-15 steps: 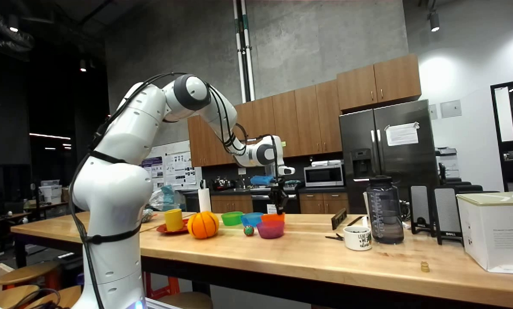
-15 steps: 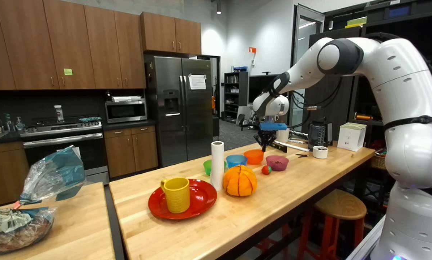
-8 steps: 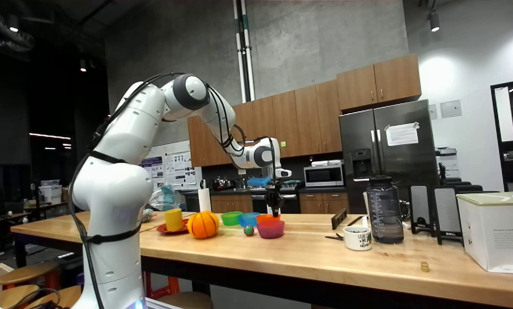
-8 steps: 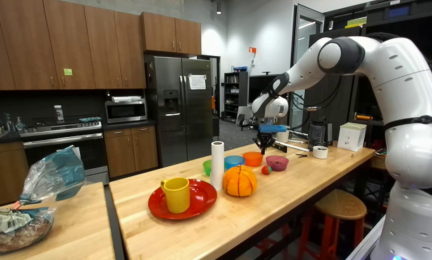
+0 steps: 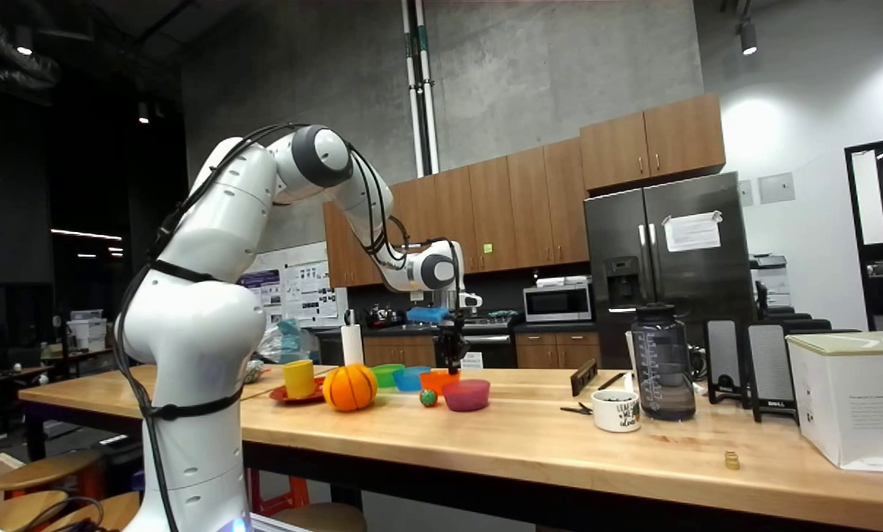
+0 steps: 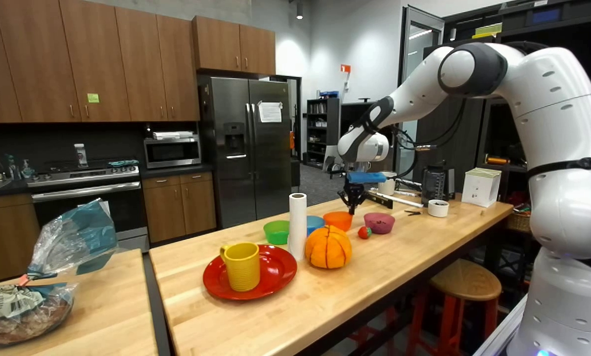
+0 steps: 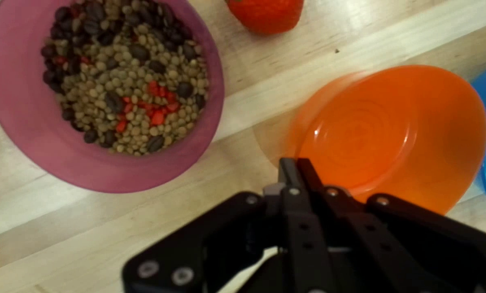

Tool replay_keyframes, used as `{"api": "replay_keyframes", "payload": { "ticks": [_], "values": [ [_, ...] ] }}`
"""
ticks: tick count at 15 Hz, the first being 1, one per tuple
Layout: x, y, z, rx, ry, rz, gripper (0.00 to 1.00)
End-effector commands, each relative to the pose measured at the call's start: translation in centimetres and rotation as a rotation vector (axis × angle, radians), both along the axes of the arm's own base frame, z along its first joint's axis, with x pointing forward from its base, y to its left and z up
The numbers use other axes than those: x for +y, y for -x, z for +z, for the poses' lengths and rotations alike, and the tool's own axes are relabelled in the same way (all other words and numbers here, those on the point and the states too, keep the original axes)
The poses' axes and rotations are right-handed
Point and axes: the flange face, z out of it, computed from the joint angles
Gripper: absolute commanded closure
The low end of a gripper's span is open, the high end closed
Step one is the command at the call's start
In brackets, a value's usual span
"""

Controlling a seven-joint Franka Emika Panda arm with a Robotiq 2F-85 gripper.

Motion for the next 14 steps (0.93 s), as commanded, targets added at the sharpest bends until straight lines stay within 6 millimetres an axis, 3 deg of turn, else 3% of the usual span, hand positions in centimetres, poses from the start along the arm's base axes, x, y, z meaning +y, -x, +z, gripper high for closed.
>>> {"api": "replay_keyframes", "payload": {
  "ticks": [1,6,7,8,10,14],
  "values": [
    [0.5,0.8,0.6,-0.011,0.011,0.021,0.99],
    [-1.3,0.7,0.3,-0.014,0.038,-0.009,0.99],
    [-1.5,0.7,0.2,-0.012,0.034,-0.014,0.72],
    [-1.7,0.8,0.2,-0.011,0.032,-0.016,0.71],
    [-1.9,0.9,0.3,-0.010,0.027,-0.021,0.61],
    [-2.8,1.1,1.3,-0.029,0.032,-0.032,0.34]
  ]
}}
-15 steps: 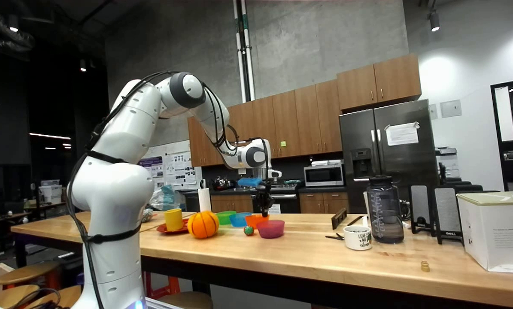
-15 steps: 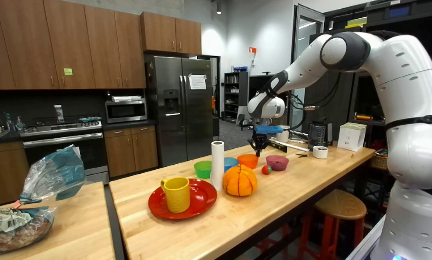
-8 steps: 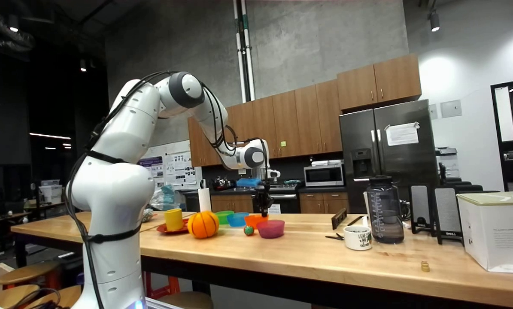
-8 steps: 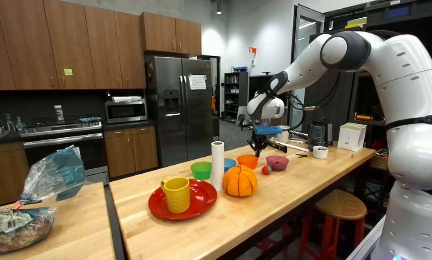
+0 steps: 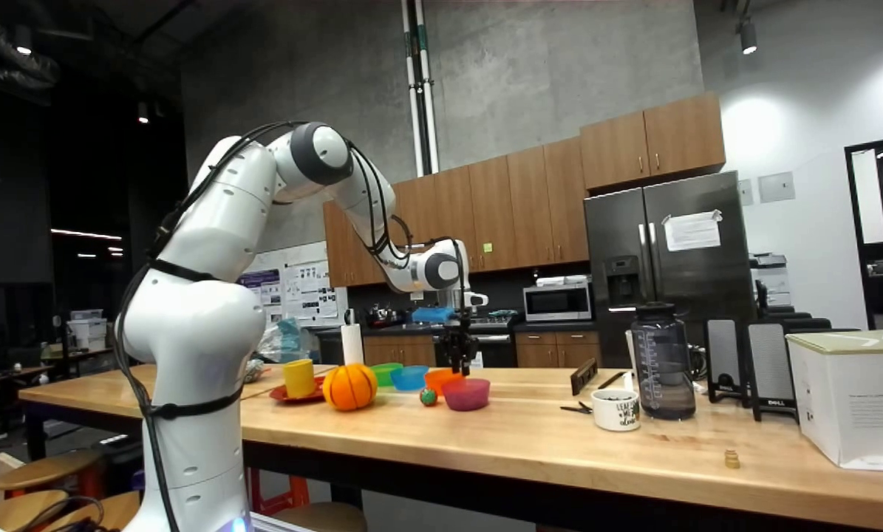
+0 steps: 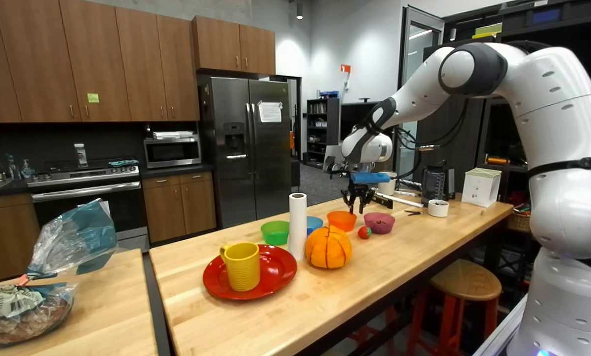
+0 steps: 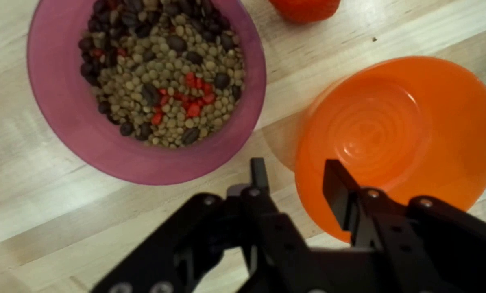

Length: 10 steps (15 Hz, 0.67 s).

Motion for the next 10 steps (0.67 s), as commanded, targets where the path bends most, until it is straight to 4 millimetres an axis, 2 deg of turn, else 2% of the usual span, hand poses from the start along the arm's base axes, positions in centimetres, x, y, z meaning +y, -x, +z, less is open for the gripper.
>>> {"api": "replay_keyframes", "payload": {
  "ticks": [1,5,10],
  "values": [
    [-1.2,0.7,1.8,-0.033,0.012,-0.015,0.27],
    [-3.4,1.2,3.8,-0.081,0.048,-0.044,0.02],
    [-5.5,2.5,5.3,-0.089,0.070,-0.081,0.00]
  ]
}}
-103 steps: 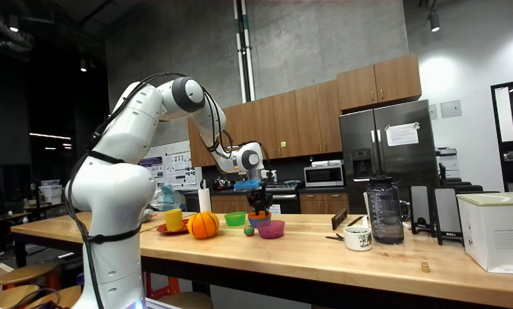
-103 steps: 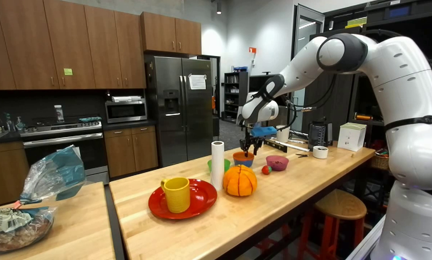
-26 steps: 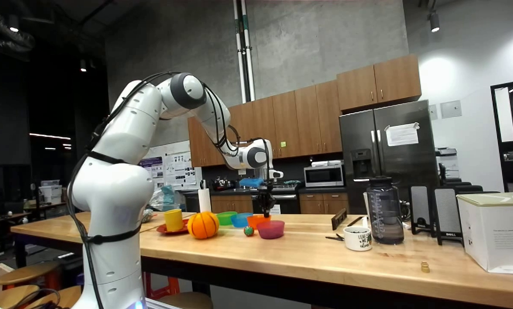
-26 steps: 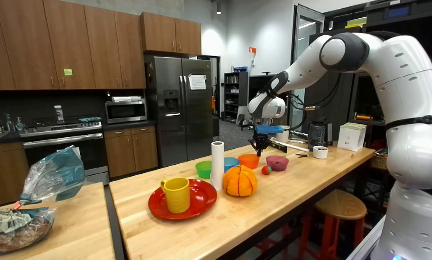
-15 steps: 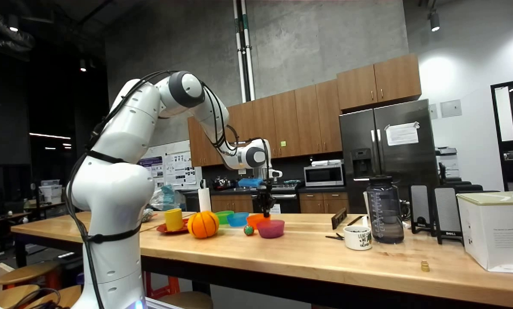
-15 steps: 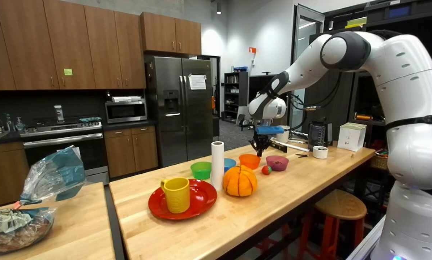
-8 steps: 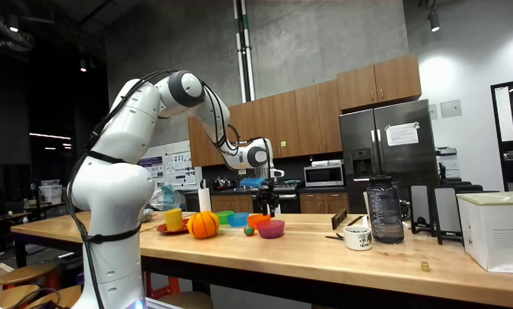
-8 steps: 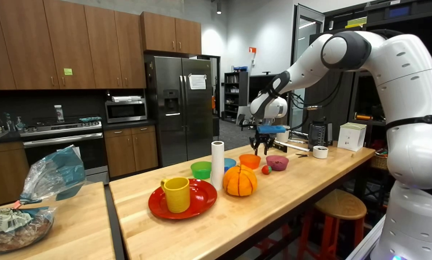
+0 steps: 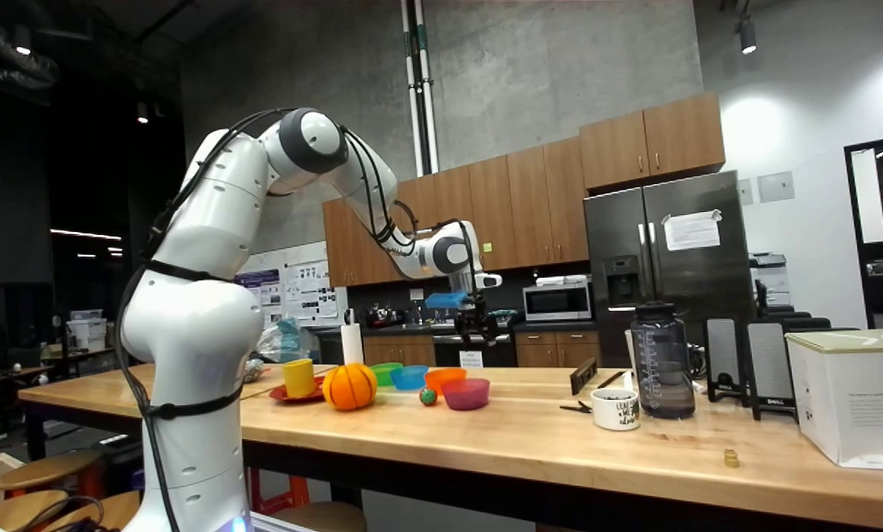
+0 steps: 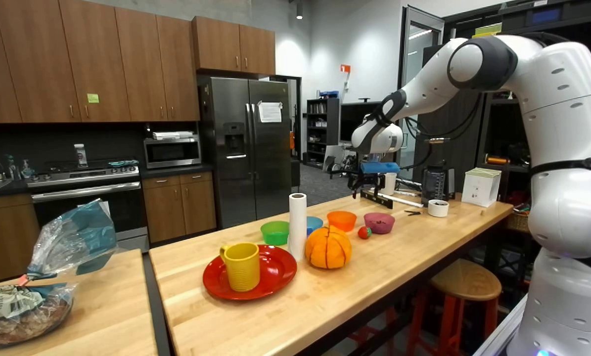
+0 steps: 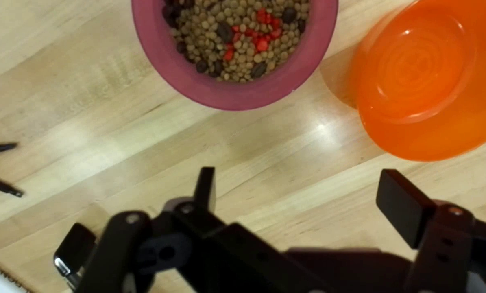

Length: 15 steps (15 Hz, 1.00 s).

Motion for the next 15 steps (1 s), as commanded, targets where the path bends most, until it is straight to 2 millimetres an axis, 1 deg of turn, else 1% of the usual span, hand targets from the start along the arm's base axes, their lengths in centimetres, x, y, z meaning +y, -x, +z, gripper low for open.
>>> {"api": "replay_keyframes", "payload": {
  "ticks": [1,4,9,11,12,15],
  "values": [
    [-0.9,2.1,1.2,0.004,0.018,-0.029,0.00],
    [-1.7,3.8,1.3,0.032,0.030,-0.051,0.00],
    [-3.0,6.3,0.9,0.061,0.002,-0.006,0.00],
    [-3.4,7.3,0.4,0.087,-0.001,0.014,0.00],
    [-3.6,7.7,-0.1,0.099,0.019,0.021,0.00],
    [-3.7,8.6,-1.8,0.123,-0.012,0.052,0.00]
  ]
}}
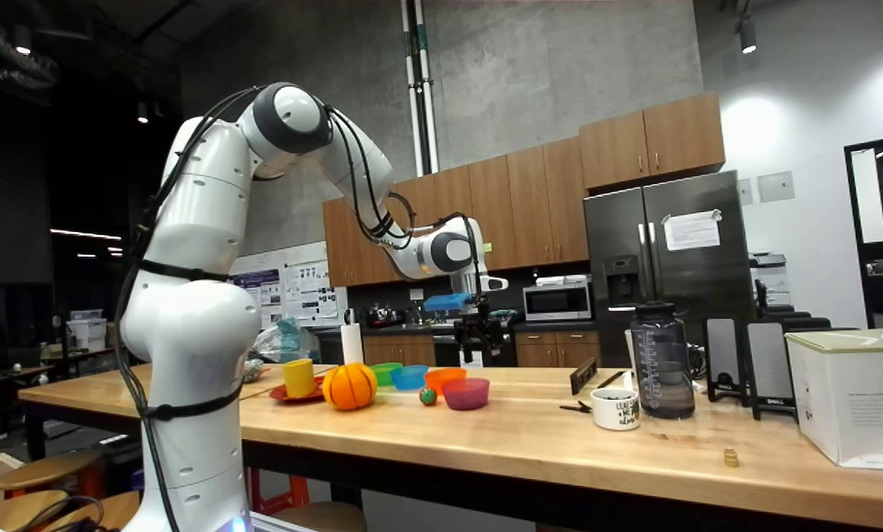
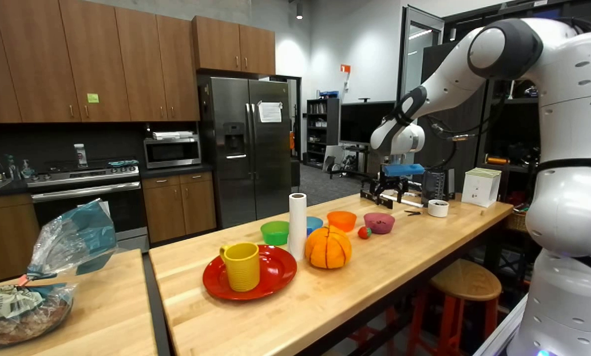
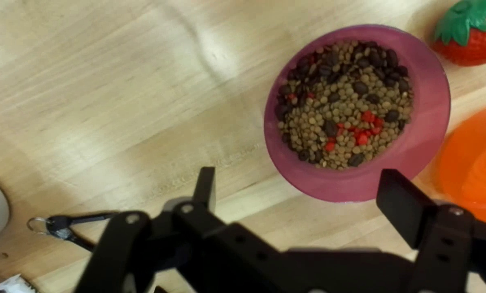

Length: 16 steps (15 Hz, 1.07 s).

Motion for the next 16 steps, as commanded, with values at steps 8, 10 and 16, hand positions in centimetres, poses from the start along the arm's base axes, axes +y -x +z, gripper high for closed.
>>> {"api": "replay_keyframes", "payload": {
  "ticks": [8,10,16],
  "values": [
    [-0.5,3.0,-3.7,0.071,-0.017,0.034,0.06],
    [-0.5,2.9,-4.5,0.085,-0.038,0.025,0.21],
    [0.1,2.4,-5.4,0.098,-0.046,0.022,0.73]
  ]
}}
